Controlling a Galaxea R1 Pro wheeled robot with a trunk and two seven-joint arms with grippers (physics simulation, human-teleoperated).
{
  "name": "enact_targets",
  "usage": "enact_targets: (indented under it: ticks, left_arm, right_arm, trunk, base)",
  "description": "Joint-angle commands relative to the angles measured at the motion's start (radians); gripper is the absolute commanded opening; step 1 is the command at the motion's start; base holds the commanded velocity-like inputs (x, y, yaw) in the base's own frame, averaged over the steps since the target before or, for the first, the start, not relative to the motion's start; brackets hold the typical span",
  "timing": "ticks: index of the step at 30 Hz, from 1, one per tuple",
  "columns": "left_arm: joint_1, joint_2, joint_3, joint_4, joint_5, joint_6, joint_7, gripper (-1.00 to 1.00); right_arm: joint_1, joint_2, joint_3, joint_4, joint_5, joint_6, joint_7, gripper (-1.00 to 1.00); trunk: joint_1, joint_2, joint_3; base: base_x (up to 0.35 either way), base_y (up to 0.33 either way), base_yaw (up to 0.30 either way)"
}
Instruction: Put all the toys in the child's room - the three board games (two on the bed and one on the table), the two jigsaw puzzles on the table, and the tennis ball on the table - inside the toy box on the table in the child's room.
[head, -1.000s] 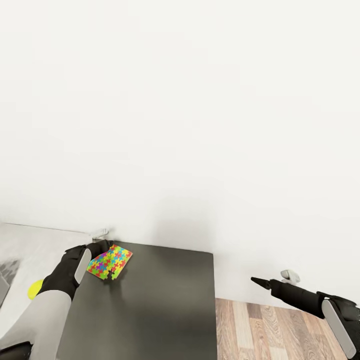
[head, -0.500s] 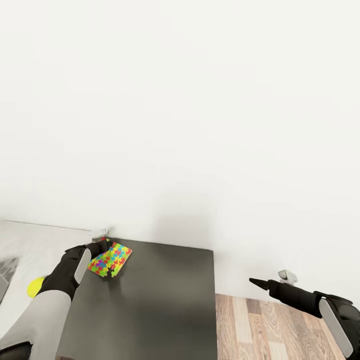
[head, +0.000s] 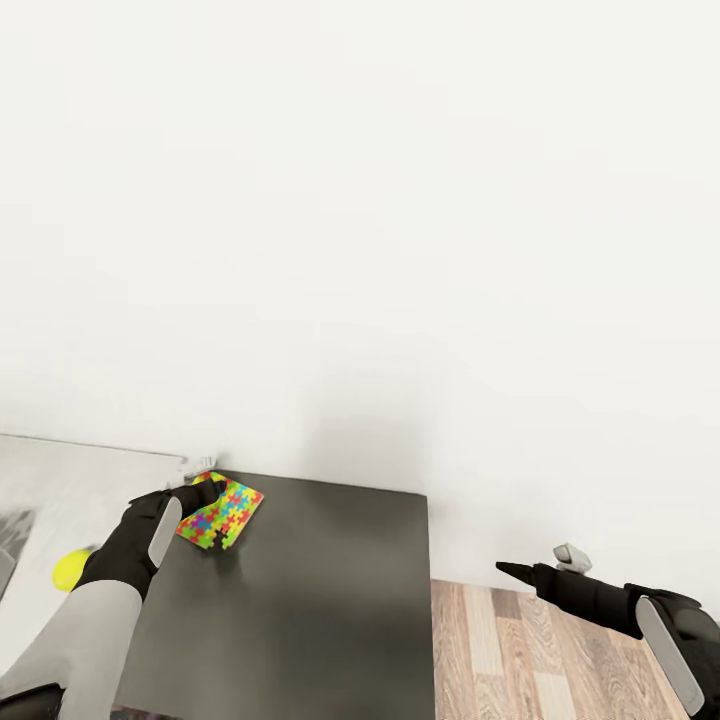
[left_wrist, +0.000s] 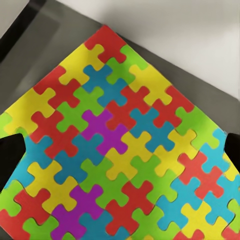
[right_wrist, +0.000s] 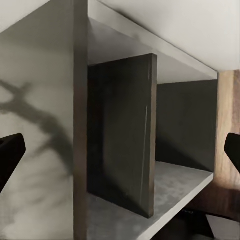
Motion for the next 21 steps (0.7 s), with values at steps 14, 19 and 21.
enact_targets:
  ticks: [14, 19, 21]
  left_arm:
    - [-0.001, 0.0, 0.005, -0.007, 0.01, 0.005, 0.011, 1.0]
    - [-0.002, 0.005, 0.008, -0.105, 0.009, 0.009, 0.014, 1.0]
    - [-0.002, 0.017, 0.011, -0.167, 0.009, 0.014, 0.014, 1.0]
  right_arm:
    - [-0.001, -0.001, -0.001, 0.015, 0.004, 0.006, 0.0, 1.0]
    - [-0.001, -0.003, -0.001, 0.016, 0.005, 0.005, -0.001, 1.0]
    - [-0.001, -0.002, -0.001, 0.016, 0.005, 0.005, -0.001, 1.0]
  trunk:
    - [0.0, -0.002, -0.025]
    - [0.0, -0.002, -0.033]
    - [0.0, -0.002, -0.036]
  base:
    - [0.0, 0.0, 0.0]
    - [0.0, 0.0, 0.0]
    - [0.0, 0.0, 0.0]
